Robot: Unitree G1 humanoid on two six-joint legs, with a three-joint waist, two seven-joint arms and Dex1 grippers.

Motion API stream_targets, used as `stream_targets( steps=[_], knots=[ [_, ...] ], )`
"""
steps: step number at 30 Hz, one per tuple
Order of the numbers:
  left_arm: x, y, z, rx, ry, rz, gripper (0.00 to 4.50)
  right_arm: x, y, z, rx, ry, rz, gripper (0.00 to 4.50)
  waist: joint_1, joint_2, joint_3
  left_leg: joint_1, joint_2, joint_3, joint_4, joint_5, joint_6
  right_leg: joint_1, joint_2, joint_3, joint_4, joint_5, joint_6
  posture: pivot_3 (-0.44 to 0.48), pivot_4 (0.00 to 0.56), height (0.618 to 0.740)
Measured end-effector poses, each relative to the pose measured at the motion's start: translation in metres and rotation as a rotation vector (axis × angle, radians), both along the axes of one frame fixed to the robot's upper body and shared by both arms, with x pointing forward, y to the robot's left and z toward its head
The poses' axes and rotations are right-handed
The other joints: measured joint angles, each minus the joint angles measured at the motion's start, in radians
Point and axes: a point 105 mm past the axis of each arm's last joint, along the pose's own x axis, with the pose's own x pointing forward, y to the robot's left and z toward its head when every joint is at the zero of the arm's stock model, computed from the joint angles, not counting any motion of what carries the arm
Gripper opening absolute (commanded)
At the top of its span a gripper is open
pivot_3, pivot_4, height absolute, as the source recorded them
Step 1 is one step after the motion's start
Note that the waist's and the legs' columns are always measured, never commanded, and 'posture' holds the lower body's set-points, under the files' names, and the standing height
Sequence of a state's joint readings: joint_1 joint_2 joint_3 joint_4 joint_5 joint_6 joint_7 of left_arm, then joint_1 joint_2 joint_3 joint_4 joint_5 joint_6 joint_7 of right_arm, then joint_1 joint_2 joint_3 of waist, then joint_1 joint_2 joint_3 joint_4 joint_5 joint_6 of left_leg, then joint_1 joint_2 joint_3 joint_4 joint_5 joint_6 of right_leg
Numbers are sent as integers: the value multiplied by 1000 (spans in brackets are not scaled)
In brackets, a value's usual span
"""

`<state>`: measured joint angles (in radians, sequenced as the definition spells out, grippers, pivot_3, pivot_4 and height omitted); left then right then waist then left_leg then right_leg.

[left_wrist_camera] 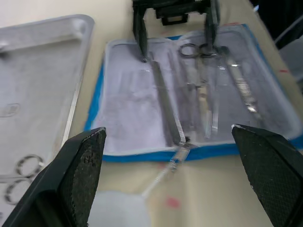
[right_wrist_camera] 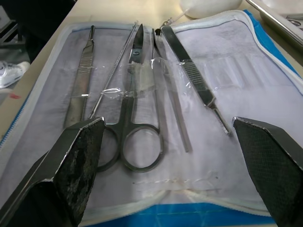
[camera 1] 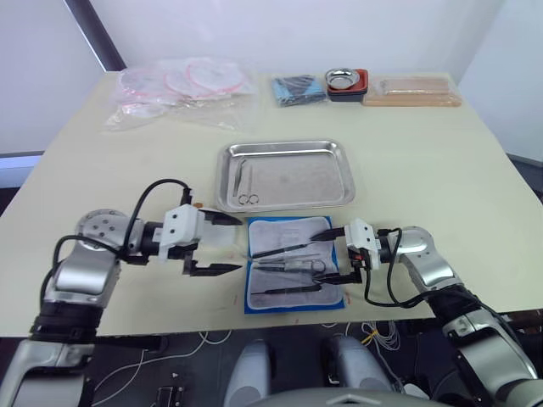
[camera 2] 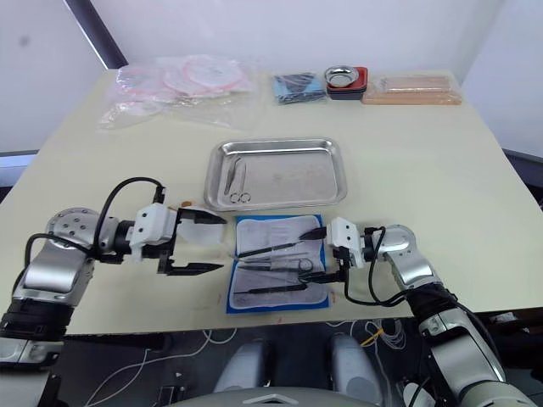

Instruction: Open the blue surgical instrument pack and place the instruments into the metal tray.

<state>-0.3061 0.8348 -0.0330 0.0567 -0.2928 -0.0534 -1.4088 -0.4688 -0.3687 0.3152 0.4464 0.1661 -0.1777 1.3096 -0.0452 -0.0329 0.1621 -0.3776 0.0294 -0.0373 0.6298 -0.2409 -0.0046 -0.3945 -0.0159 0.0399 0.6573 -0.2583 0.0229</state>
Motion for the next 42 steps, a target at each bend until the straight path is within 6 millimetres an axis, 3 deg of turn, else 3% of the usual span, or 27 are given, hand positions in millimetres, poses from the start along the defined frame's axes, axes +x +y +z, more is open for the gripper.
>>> stream_targets(
  steps=[1, 4, 5, 6, 19, 28, 42],
  knots=[
    [2, -4, -4, 5, 4, 0, 3845, 1, 0, 1, -1, -4, 2, 4500, 0, -1, 0, 0, -1, -1, 0, 0, 0, 0, -1, 0, 0, 0, 2, 0, 150, 740],
    [8, -8, -9, 6, 10, 4, 2607, 2, 0, 3, -2, -8, 4, 4500, 1, -1, -1, -2, -4, -3, 0, 0, 0, 0, -2, -3, 1, 0, 3, 0, 150, 740],
    [9, -10, -10, 7, 6, 2, 1925, 2, 0, 3, -2, -9, 4, 4500, 1, -1, -1, -2, -4, -5, 0, 0, 0, 0, -3, -4, 1, 1, 2, 0, 150, 740],
    [11, -12, -11, 7, 0, 2, 1690, 2, 0, 3, -2, -10, 5, 4500, 1, -1, -1, -2, -5, -6, 0, 0, 0, 1, -3, -6, 1, 1, 2, 0, 150, 740],
    [9, -32, -26, -15, 33, -59, 1690, -4, -4, 2, -14, -5, 2, 4500, 7, 5, -1, -3, -9, -27, 0, 0, 0, 9, -9, -28, 1, -7, -3, 0, 150, 740],
    [14, -34, -41, 5, 55, -59, 1690, -9, -11, 2, -35, 2, 8, 4500, 11, 9, 0, -4, -23, -42, 0, 0, 0, 17, -20, -43, 1, -14, 2, 0, 150, 740],
    [20, -50, -45, -19, 35, -90, 1690, -19, -15, -1, -36, 25, 5, 4500, 16, 12, 0, -3, -26, -42, 2, 0, 0, 18, -22, -43, 4, -15, 4, 0, 150, 740]
  ],
)
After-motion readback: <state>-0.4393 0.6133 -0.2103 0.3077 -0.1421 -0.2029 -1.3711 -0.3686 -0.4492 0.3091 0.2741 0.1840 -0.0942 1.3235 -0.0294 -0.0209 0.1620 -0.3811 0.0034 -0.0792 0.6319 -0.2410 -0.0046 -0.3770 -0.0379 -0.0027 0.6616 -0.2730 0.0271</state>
